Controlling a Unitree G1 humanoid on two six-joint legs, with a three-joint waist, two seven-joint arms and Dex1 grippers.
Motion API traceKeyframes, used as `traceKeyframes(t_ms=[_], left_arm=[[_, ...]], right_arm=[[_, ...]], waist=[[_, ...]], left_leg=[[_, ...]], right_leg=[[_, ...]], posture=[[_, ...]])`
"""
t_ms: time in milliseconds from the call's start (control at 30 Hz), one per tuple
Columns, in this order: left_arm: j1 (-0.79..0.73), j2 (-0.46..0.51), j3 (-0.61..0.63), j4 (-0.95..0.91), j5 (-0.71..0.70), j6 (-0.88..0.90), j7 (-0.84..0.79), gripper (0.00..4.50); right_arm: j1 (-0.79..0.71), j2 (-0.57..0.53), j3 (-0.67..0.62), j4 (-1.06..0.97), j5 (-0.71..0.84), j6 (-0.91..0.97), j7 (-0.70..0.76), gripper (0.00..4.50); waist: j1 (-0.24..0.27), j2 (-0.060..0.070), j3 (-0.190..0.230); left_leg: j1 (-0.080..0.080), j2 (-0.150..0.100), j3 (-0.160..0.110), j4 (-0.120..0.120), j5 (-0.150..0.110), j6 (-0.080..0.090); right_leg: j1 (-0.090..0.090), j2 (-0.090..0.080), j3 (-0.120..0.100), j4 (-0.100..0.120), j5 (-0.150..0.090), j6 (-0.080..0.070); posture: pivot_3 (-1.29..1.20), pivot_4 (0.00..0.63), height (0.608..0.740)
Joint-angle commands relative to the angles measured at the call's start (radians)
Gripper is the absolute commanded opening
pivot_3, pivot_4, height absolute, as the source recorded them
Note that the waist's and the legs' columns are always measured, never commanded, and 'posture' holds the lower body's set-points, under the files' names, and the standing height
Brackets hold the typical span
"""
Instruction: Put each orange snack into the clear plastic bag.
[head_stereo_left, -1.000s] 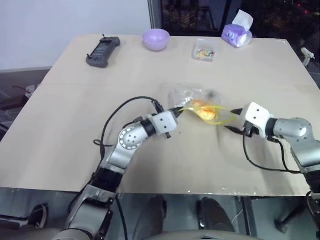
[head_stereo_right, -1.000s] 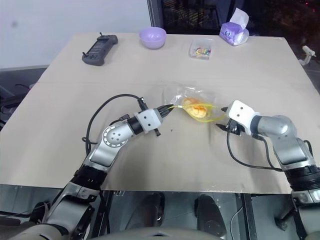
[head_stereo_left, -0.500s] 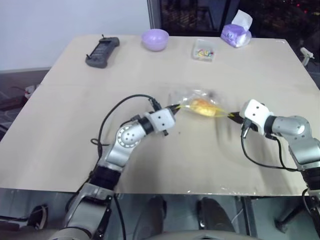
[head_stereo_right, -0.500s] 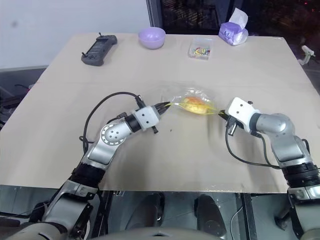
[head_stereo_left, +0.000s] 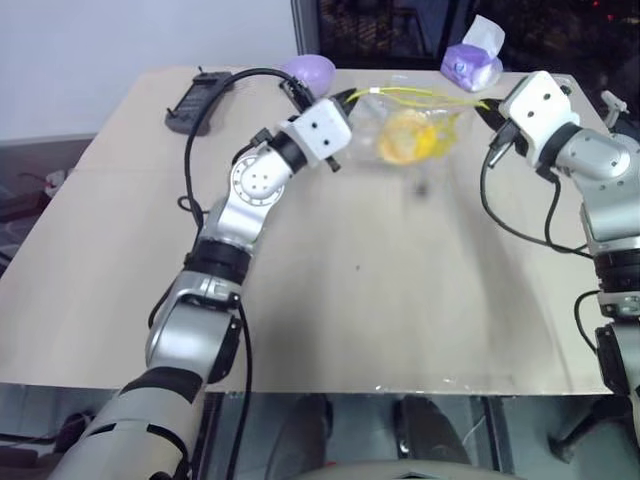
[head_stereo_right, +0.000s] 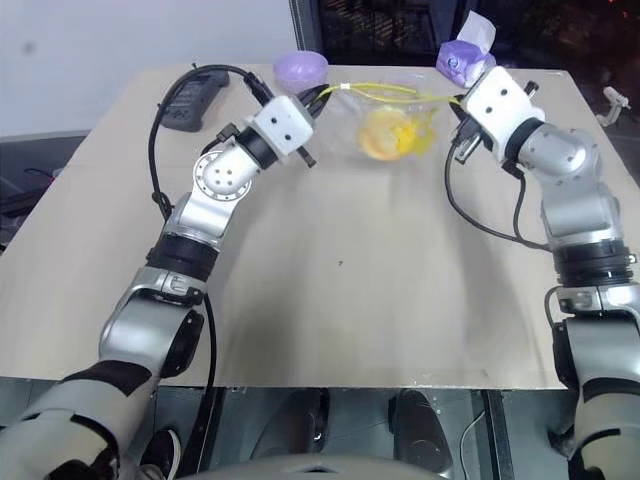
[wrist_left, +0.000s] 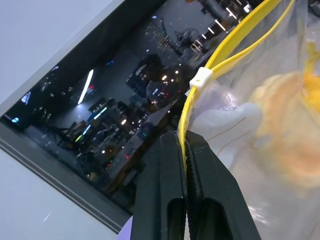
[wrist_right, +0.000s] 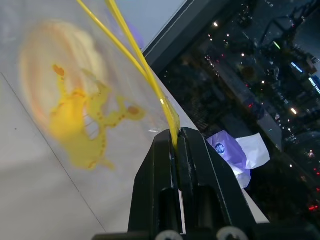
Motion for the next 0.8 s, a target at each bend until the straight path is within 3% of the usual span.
traceKeyframes(t_ms=[33, 167, 267, 300, 333, 433, 667, 800], left_arm=[[0.119, 0.008, -0.022, -0.085, -0.027, -0.034, -0.059, 0.0], [0.286, 0.012, -0.034, -0.241, -0.061, 0.029, -0.13, 0.0], [0.399, 0.013, -0.041, -0.375, -0.079, 0.098, -0.167, 0.0], [0.427, 0.006, -0.041, -0.419, -0.082, 0.127, -0.171, 0.0], [0.446, 0.0, -0.041, -0.452, -0.083, 0.153, -0.172, 0.0], [0.472, -0.01, -0.039, -0.514, -0.083, 0.209, -0.17, 0.0], [0.492, -0.019, -0.043, -0.566, -0.071, 0.259, -0.171, 0.0], [0.497, -0.011, -0.035, -0.578, -0.066, 0.269, -0.167, 0.0]], right_arm=[[0.113, -0.029, -0.003, -0.133, 0.047, 0.032, 0.09, 0.03], [0.276, -0.065, 0.01, -0.28, 0.079, 0.09, 0.181, 0.03], [0.372, -0.097, 0.002, -0.38, 0.119, 0.157, 0.245, 0.83], [0.381, -0.117, -0.006, -0.408, 0.12, 0.183, 0.259, 1.42], [0.385, -0.135, -0.014, -0.434, 0.128, 0.205, 0.274, 1.7], [0.354, -0.157, -0.018, -0.487, 0.151, 0.233, 0.301, 1.7], [0.258, -0.092, 0.051, -0.578, 0.183, 0.274, 0.317, 1.7], [0.227, -0.123, 0.077, -0.402, 0.056, 0.214, 0.251, 1.7]], waist=[[-0.001, 0.0, 0.0], [-0.001, 0.0, 0.001], [0.001, 0.001, 0.001], [0.001, 0.001, 0.001], [0.002, 0.001, 0.001], [0.002, 0.001, 0.001], [-0.001, 0.001, 0.001], [0.005, 0.0, 0.001]], left_leg=[[0.0, 0.0, 0.0, 0.0, 0.0, 0.0], [0.0, 0.0, 0.0, -0.001, 0.0, 0.0], [-0.002, 0.0, 0.0, 0.002, 0.0, 0.0], [-0.001, 0.0, 0.0, 0.004, -0.001, 0.002], [0.001, 0.0, 0.0, 0.004, -0.002, 0.004], [0.005, -0.001, 0.0, 0.007, -0.002, 0.004], [0.014, 0.001, 0.001, 0.006, -0.002, 0.004], [0.012, 0.0, 0.002, 0.006, -0.002, 0.004]], right_leg=[[0.0, 0.0, 0.0, 0.0, 0.0, 0.0], [-0.001, 0.0, 0.001, 0.0, 0.0, 0.0], [-0.005, 0.0, 0.002, 0.003, 0.0, 0.0], [-0.005, 0.0, 0.002, 0.007, 0.0, 0.0], [-0.004, 0.0, 0.002, 0.008, 0.0, 0.0], [-0.001, 0.0, 0.003, 0.015, 0.0, 0.0], [0.005, 0.003, 0.005, 0.017, 0.0, 0.0], [0.005, 0.002, 0.005, 0.016, 0.0, 0.0]], posture=[[0.0, 0.15, 0.74], [0.0, 0.15, 0.74], [0.0, 0.15, 0.74], [0.0, 0.15, 0.74], [0.0, 0.15, 0.74], [0.0, 0.15, 0.74], [0.0, 0.15, 0.74], [0.0, 0.15, 0.74]])
